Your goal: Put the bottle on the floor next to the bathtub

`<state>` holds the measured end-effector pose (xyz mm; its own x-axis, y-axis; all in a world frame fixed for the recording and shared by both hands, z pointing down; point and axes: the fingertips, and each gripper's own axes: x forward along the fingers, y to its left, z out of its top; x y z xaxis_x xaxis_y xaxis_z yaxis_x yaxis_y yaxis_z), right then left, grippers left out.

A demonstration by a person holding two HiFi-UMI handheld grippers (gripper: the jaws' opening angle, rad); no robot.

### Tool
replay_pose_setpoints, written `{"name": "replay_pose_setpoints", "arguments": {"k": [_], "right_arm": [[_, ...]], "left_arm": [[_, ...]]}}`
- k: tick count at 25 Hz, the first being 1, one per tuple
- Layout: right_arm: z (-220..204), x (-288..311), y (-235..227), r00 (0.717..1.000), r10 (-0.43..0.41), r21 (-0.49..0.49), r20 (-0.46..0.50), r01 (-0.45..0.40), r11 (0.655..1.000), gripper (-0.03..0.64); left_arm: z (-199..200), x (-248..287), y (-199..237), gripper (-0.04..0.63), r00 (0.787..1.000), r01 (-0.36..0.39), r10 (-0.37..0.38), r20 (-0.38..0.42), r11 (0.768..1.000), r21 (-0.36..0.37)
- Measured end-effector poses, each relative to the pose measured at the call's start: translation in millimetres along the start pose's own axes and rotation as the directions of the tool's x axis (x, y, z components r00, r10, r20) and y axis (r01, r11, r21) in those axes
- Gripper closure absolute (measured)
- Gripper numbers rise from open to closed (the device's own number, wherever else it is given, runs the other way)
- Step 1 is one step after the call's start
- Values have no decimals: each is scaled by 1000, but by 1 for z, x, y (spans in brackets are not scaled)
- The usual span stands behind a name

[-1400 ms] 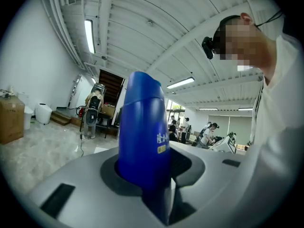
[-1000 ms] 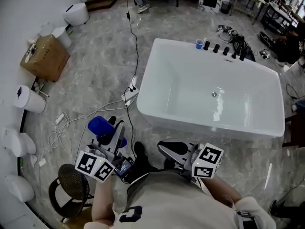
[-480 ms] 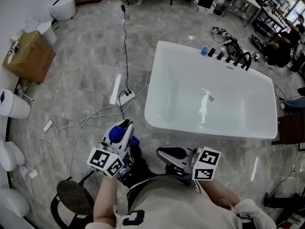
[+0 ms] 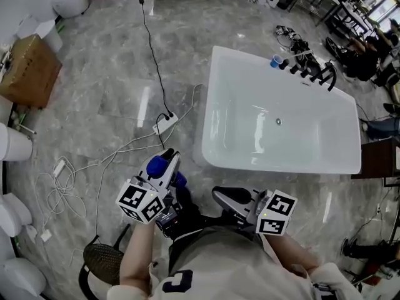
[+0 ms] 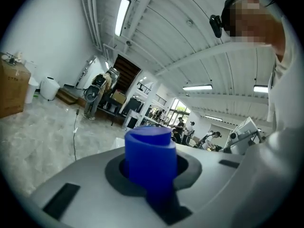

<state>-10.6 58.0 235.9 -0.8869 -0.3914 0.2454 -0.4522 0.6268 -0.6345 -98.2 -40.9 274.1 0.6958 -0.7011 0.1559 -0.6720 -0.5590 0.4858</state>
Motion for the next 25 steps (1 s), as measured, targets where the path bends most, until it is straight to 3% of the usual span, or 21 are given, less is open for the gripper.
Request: {"name": "replay_pose_setpoints", "arguments": {"k": [7,12,19,22,25], "right_arm": [[7,7,-12,999,-31,-37,-15,30,999,589],[3,11,-32,1000,-5,-25,-29,4,1000,589],[3,9,-54,997,54,-23,-60,-55,998,589],[3,12,-68,995,60,-12,-75,-61,998,589],[-4,18,-85,995,58,16,-81,-57,998,589]], "left_arm": [[10,16,18,479,999,5,-2,-50,998,55],[5,38,49,477,990,-68,85,-108,986,154],[-3,75,82,476,976,-208,212,-42,975,77],[-19,96,98,474,967,-238,244,-71,968,82],[-48,117,113,474,963,-222,233,-135,971,93]]}}
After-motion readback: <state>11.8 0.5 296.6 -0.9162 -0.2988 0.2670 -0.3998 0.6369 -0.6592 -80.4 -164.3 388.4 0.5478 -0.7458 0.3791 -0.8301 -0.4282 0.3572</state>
